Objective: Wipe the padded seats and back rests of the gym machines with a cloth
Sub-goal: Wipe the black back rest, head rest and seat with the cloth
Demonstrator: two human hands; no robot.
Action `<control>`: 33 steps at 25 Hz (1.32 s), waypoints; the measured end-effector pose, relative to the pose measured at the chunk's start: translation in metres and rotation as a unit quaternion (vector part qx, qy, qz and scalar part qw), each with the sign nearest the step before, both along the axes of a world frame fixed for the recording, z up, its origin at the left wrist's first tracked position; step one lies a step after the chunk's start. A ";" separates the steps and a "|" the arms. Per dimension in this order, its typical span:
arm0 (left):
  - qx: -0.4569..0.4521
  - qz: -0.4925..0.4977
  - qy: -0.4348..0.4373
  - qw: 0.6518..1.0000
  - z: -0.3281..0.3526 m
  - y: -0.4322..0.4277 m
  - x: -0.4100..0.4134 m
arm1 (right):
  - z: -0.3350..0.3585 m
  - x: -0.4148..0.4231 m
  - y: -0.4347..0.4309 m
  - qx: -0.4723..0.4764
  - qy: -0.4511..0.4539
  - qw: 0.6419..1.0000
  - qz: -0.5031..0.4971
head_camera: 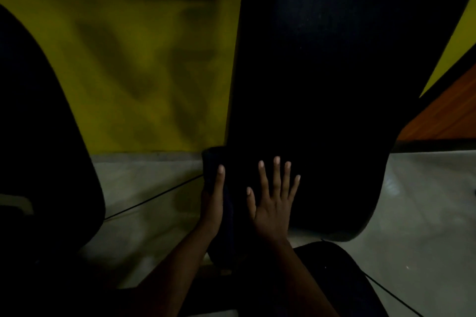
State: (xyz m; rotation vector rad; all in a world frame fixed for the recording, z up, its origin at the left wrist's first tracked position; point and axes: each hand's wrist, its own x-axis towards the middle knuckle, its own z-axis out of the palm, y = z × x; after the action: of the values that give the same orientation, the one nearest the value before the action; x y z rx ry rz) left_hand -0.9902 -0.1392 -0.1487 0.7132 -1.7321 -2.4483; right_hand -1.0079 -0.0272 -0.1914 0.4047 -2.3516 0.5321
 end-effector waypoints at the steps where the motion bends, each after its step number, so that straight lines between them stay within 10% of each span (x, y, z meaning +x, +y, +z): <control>1: 0.002 -0.007 0.017 1.000 0.005 -0.003 -0.010 | -0.006 -0.001 -0.001 -0.003 -0.003 1.000 -0.002; 5: 0.014 0.016 0.096 0.995 0.009 -0.006 -0.028 | -0.013 -0.015 -0.002 0.001 0.032 0.999 -0.011; 16: 0.113 0.039 -0.071 0.990 -0.121 -0.014 0.020 | -0.020 -0.017 -0.003 -0.016 0.059 0.998 -0.006; 24: 0.106 -0.017 -0.042 0.993 0.007 -0.007 0.032 | 0.020 0.027 -0.003 -0.073 -0.124 0.990 0.015; 33: 0.200 -0.138 0.026 0.970 0.157 0.011 0.103 | 0.178 0.120 -0.013 -0.367 -0.314 0.856 0.183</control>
State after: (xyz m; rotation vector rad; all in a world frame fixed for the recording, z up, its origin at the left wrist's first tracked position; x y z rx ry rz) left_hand -0.8877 -0.1282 0.0079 0.4477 -1.4137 -3.0223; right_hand -0.8880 -0.0405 -0.0138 0.3373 -2.4003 1.9080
